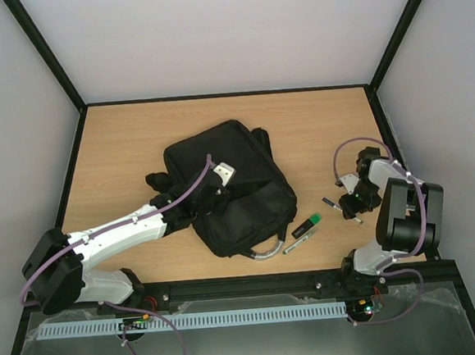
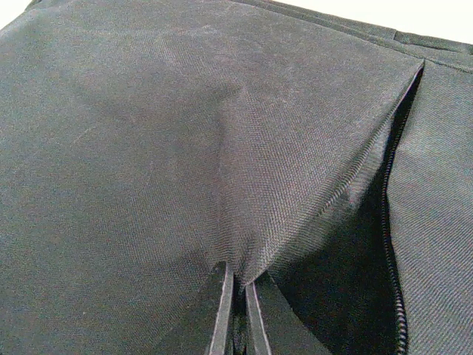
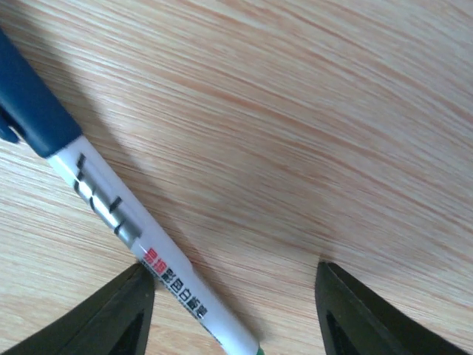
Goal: Pack the student bag
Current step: Pick up the stationery from the center of the board.
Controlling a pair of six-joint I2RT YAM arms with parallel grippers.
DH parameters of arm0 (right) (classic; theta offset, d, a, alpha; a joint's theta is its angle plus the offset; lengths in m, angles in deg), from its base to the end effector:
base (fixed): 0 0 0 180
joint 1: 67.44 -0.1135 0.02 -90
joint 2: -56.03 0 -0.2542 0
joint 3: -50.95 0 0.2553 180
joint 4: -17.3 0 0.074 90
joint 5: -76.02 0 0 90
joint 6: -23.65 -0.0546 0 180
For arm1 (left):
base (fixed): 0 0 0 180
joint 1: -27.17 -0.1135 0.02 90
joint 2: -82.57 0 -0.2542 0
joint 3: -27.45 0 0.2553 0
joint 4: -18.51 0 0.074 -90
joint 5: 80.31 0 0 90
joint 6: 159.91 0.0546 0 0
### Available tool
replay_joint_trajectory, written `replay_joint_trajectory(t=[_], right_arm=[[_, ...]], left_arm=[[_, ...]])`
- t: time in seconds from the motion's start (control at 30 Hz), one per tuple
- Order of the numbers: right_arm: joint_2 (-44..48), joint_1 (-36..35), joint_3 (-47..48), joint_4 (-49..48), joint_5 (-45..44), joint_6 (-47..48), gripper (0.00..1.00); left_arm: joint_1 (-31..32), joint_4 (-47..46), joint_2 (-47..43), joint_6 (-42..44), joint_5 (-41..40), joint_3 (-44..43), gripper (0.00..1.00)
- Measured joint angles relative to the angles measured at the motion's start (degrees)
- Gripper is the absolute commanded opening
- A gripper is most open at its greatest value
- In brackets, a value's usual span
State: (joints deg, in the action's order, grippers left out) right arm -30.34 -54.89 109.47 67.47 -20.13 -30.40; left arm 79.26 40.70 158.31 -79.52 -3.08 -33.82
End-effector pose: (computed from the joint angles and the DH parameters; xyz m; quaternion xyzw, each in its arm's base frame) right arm 0.2489 -0.0614 0.1224 -0.1959 0.9736 -0.0914 0.0731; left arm 0.1979 -0.2345 0.2201 0.2752 0.8458 -0.1434 0.4339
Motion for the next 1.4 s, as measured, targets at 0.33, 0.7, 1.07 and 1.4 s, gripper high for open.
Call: replay_joint_trajectory(t=[0.33,0.7,1.07,1.4], right_arm=[[-2.43,4.74,2.25,2.75,5.09,5.03,0.48],[-2.56,4.61,3.52,5.53,11.02,6.03,0.38],[-4.07,4.57,4.04,5.4,9.99,5.66,0.27],[-3.67,4.57,2.95,5.16,9.9,4.92,0.04]], left_arm=[[0.0,0.0,0.0,0.0,0.46,0.0,0.02],[0.0,0.0,0.04,0.0,0.83,0.0,0.02],[0.0,0.0,0.2,0.0,0.98,0.0,0.02],[0.0,0.0,0.31,0.02,1.29,0.0,0.02]])
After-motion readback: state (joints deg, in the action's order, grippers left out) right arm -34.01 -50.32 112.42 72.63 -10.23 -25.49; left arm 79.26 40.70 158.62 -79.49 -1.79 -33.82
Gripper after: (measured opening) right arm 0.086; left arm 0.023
